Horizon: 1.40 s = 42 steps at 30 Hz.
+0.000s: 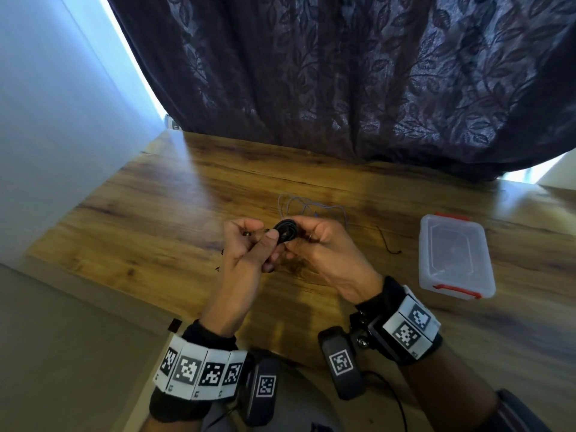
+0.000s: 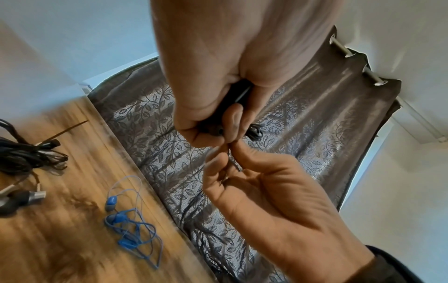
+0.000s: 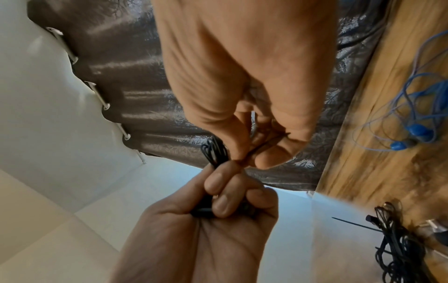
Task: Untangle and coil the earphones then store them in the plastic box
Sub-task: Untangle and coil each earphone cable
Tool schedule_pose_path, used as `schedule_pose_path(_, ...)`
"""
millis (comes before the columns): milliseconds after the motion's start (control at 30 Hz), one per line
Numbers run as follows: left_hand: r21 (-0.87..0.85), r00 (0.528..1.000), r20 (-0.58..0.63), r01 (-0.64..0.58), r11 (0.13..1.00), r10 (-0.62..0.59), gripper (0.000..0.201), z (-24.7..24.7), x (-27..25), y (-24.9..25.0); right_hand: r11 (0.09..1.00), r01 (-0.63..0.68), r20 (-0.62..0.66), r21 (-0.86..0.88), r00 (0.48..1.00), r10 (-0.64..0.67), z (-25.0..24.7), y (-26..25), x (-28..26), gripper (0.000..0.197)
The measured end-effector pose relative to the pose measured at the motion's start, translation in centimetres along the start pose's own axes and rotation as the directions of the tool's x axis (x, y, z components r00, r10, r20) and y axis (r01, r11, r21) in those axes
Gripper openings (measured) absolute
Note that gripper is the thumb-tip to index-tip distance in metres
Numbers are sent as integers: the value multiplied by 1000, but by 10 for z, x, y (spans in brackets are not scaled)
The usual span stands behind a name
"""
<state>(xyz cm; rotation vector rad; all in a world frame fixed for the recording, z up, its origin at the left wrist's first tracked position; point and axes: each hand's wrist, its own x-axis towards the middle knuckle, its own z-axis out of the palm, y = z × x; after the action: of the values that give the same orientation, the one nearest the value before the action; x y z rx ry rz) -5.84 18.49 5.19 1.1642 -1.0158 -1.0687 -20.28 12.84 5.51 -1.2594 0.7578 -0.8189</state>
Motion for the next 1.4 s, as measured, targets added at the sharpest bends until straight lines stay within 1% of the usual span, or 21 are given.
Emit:
schedule_pose_path(67, 20, 1000, 19, -15, 1000, 14, 18, 2, -2, 3, 1000, -10, 10, -23, 1000, 10, -1, -2, 1, 24)
schedule_pose_path(167, 71, 997, -45, -53, 996, 56, 10, 1, -1, 5, 1000, -15, 11, -3, 1000, 15, 0, -6, -1, 23)
schedule_pose_path(200, 96, 994, -72, -69, 993, 76, 8, 0, 0, 5, 1000, -19, -13, 14, 1000, 19, 1, -6, -3, 22)
schedule_pose_path(267, 187, 986, -105, -109, 976, 130, 8, -1, 1, 5, 997, -50, -102, 51, 993, 55, 7, -7, -7, 17)
schedule_pose_path(333, 315, 973, -104, -166, 934, 208, 9, 2, 0, 5, 989, -88, -194, 115, 975, 109, 13, -8, -12, 14)
schedule_pose_path(367, 386, 961, -96, -203, 900, 258, 9, 5, -2, 5, 983, -100, -224, 157, 965, 134, 16, -10, -14, 15)
schedule_pose_path(433, 505, 936, -84, -255, 824, 342, 9, 8, -5, 5, 972, -122, -250, 202, 953, 172, 22, -14, -17, 25)
schedule_pose_path(467, 533, 929, -82, -265, 804, 360, 8, 9, -5, 5, 969, -137, -255, 205, 949, 188, 24, -16, -18, 33)
schedule_pose_path(500, 543, 927, -76, -269, 795, 366, 8, 10, -6, 6, 968, -150, -256, 201, 946, 199, 26, -19, -19, 38)
schedule_pose_path(567, 542, 927, -66, -277, 793, 369, 8, 10, -6, 8, 967, -166, -252, 193, 944, 212, 28, -24, -19, 44)
schedule_pose_path(667, 541, 917, -55, -304, 784, 394, 9, 8, -4, 10, 965, -167, -250, 202, 944, 215, 30, -29, -20, 45)
schedule_pose_path(733, 563, 915, -46, -307, 768, 400, 9, 4, -2, 9, 973, -157, -257, 171, 946, 198, 32, -29, -22, 43)
schedule_pose_path(800, 570, 920, -47, -295, 767, 388, 10, 1, 0, 6, 994, -105, -289, 42, 951, 113, 33, -28, -26, 40)
schedule_pose_path(833, 565, 920, -50, -294, 771, 388, 11, 0, 0, 5, 996, -58, -308, -71, 951, 34, 34, -27, -28, 38)
schedule_pose_path(900, 544, 919, -60, -298, 785, 390, 15, 0, 2, 3, 955, 53, -325, -291, 934, -150, 35, -26, -31, 35)
schedule_pose_path(967, 516, 926, -70, -285, 808, 372, 14, 1, 2, 4, 897, 159, -322, -412, 896, -307, 38, -25, -33, 34)
schedule_pose_path(1067, 460, 939, -61, -275, 844, 340, 5, 0, 1, 5, 830, 289, -316, -477, 824, -469, 40, -21, -31, 31)
schedule_pose_path(1167, 381, 948, -64, -266, 885, 313, 16, 0, 1, 6, 781, 363, -309, -509, 770, -559, 41, -18, -27, 26)
schedule_pose_path(1267, 345, 951, -81, -253, 904, 297, 18, 0, 1, 8, 726, 412, -285, -550, 725, -627, 40, -15, -24, 16)
schedule_pose_path(1300, 341, 951, -82, -253, 906, 296, 18, 1, 1, 9, 718, 420, -274, -555, 722, -635, 40, -15, -24, 15)
schedule_pose_path(1400, 324, 949, -86, -260, 910, 302, 18, 1, 1, 12, 713, 414, -245, -566, 741, -625, 38, -14, -26, 17)
